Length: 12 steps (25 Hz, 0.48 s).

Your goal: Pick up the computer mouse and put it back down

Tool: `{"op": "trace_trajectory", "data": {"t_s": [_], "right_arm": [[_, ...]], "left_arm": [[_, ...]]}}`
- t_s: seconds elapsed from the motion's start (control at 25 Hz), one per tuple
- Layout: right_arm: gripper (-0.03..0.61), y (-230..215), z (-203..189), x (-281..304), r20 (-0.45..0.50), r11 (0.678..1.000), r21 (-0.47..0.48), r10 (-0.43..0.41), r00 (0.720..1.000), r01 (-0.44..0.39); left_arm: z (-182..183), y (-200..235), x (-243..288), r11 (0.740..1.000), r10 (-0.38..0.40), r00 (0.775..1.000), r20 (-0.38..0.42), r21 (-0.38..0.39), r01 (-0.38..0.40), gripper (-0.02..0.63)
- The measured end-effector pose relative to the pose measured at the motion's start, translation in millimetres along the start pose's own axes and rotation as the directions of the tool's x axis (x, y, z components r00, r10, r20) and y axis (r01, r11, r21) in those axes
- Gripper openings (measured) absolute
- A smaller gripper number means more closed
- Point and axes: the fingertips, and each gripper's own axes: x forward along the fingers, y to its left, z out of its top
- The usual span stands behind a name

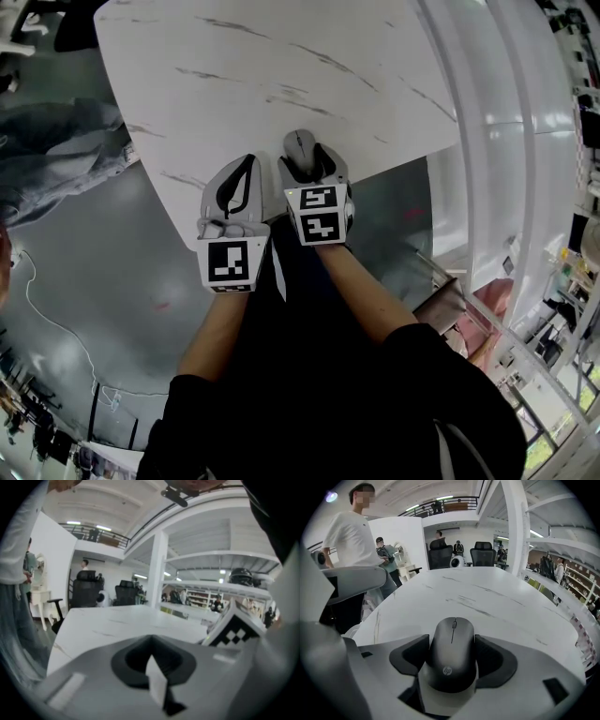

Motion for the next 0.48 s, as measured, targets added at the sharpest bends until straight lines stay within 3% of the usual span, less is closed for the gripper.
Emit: {"op": "trace_trajectory", "data": {"t_s": [0.2, 0.48], "right_arm": [[0.265, -1.7, 3.6, -0.1, 0.013, 1.000, -0.019, -0.022, 1.000, 0.022], [0.272, -6.6, 37.9, -28.5, 0.154, 0.999, -0.006, -0.046, 0.987, 0.048]], "left_arm": [[-3.3, -2.0, -0.2, 1.000, -0.006, 1.000, -0.006, 0.000, 0.006, 0.006], [1.3, -4.1, -2.1, 1.000, -0.015, 1.000, 0.004, 0.007, 0.015, 0.005]]}}
